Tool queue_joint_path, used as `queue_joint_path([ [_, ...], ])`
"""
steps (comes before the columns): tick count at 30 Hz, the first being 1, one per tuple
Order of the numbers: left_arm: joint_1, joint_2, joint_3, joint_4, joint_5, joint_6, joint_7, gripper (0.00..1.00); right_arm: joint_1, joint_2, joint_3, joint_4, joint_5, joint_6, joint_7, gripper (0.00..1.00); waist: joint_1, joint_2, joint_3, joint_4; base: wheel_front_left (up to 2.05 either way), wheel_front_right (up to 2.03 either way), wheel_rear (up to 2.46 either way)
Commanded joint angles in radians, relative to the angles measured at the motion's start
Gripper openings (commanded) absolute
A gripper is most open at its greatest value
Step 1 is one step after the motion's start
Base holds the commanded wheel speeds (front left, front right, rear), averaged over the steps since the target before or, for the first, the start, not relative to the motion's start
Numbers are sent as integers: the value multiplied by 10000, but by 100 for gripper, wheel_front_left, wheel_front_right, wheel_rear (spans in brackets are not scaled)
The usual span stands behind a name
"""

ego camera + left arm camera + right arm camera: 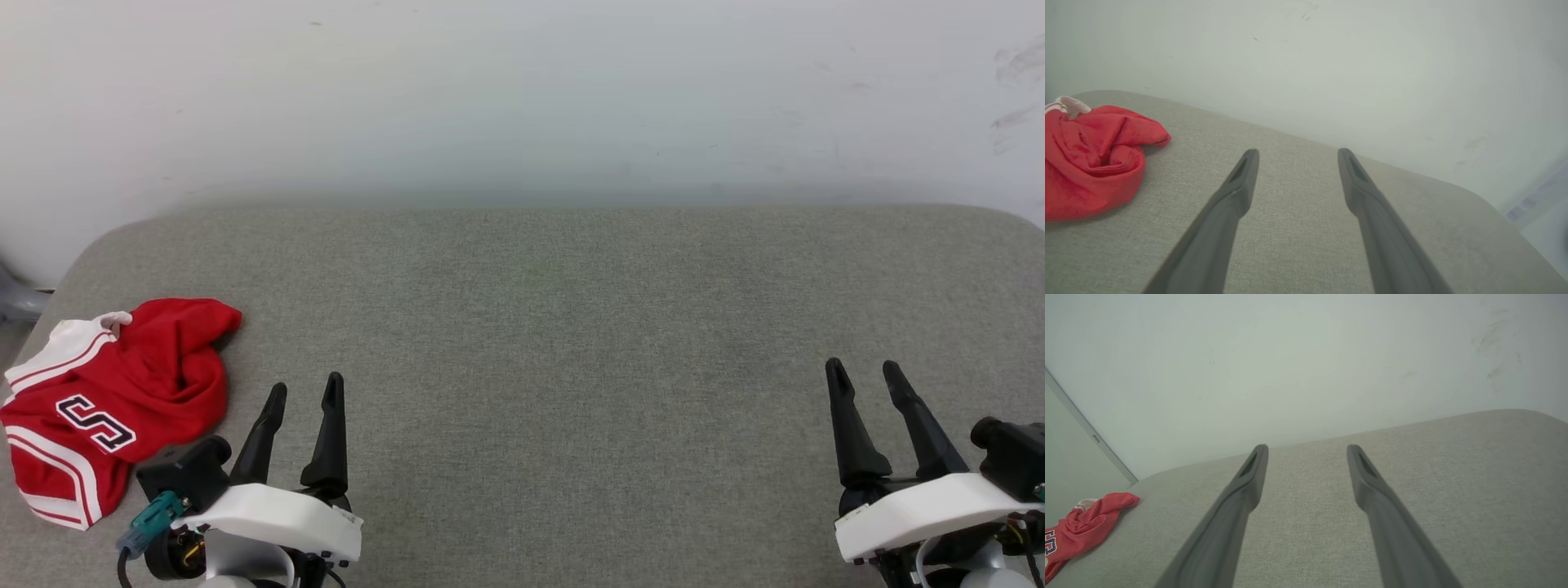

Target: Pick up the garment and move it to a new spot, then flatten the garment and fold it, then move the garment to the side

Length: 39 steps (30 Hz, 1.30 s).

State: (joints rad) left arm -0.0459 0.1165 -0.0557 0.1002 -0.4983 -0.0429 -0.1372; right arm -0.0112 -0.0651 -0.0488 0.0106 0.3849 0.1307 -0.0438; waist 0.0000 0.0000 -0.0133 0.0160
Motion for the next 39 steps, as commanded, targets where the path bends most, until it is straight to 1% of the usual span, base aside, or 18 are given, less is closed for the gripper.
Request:
queue_joint_path([
  [1, 23, 91, -24, -62, 243, 60, -109, 100, 15, -17, -13, -134, -293, 0, -68, 100, 0, 0, -5, -2, 0, 0, 0],
  [10, 107, 251, -267, 194, 1060, 149, -334, 100, 123, 72, -119, -133, -1220, 0, -46, 100, 0, 0, -72, -12, 0, 0, 0],
  [21, 133, 313, -517, 337, 1958, 242, -597, 100, 280, 138, -264, -191, -2216, 0, 30, 100, 0, 0, -118, -2, 0, 0, 0],
  [39, 142, 67, -407, 686, 2774, -206, -966, 100, 424, 154, -442, -233, -2993, -1, -29, 100, 0, 0, -160, 34, 0, 0, 0],
])
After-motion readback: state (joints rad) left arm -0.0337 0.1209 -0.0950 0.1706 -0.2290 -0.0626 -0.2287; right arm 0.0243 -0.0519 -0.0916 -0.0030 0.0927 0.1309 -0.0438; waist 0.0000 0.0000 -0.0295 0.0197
